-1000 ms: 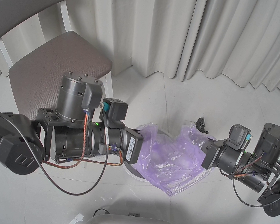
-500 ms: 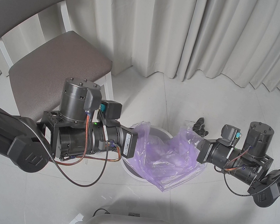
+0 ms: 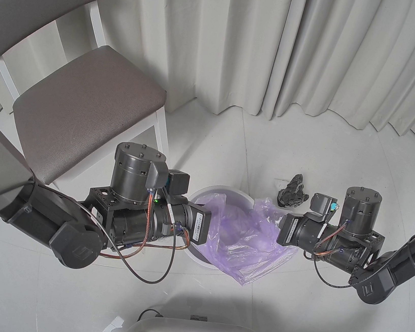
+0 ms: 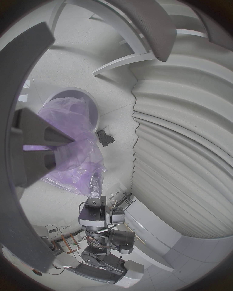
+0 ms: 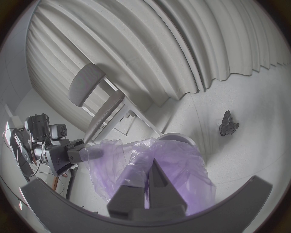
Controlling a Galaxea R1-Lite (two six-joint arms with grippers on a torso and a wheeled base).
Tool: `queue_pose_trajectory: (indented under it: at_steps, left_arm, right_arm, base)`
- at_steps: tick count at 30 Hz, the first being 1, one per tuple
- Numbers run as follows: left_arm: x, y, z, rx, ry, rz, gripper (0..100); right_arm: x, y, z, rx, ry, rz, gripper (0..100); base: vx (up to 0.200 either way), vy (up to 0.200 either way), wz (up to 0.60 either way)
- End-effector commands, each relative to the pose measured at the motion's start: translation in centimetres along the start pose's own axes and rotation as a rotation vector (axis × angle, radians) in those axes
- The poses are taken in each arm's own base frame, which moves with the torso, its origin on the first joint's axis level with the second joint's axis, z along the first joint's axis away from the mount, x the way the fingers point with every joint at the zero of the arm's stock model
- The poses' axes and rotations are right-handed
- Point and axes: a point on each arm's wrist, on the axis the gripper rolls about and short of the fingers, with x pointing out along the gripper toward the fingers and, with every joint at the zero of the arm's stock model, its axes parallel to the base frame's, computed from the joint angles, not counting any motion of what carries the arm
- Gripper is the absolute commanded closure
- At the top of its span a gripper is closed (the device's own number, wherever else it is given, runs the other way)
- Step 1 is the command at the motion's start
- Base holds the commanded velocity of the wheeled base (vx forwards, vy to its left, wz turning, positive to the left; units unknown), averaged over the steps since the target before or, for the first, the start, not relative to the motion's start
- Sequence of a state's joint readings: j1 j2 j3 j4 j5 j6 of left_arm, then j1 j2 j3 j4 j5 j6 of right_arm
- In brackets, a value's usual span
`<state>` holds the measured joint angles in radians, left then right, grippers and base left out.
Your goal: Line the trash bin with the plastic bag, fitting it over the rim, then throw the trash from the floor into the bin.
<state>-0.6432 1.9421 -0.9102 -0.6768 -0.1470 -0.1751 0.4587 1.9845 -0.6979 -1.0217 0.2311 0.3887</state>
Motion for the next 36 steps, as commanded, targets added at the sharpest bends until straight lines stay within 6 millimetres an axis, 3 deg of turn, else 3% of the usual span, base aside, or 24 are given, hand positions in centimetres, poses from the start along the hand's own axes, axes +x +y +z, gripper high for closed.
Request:
queue_pose_trajectory:
  at_steps: [1, 14, 19, 21, 29, 36]
  left_arm:
    - [0.2, 0.6, -1.3, -0.012, 0.045, 0.018, 100]
    - [0.1, 4.5, -2.3, -0.045, 0.006, 0.103, 100]
    - [0.3, 4.5, -1.8, -0.044, -0.012, 0.101, 100]
    - [0.6, 4.5, -1.2, -0.039, -0.036, 0.099, 100]
    - [2.6, 6.4, 0.9, -0.041, -0.094, 0.131, 100]
    - [2.1, 9.6, 1.0, -0.080, -0.061, 0.213, 100]
  right_arm:
    - [1.6, -0.9, -1.3, 0.037, 0.040, -0.015, 100]
    - [3.6, 0.4, -3.2, 0.101, 0.041, 0.036, 100]
    - [3.2, 0.5, -2.6, 0.104, 0.015, 0.032, 100]
    - [2.4, 0.4, -1.1, 0.101, -0.028, 0.030, 100]
    - [2.2, -2.5, 0.7, 0.128, -0.046, -0.059, 100]
    - [2.2, -5.2, 1.9, 0.167, -0.004, -0.161, 100]
  base:
    - [0.000, 0.000, 0.00]
    - [0.000, 0.000, 0.00]
    - [0.000, 0.000, 0.00]
    - [0.000, 0.000, 0.00]
    - [0.000, 0.000, 0.00]
    - [0.000, 0.000, 0.00]
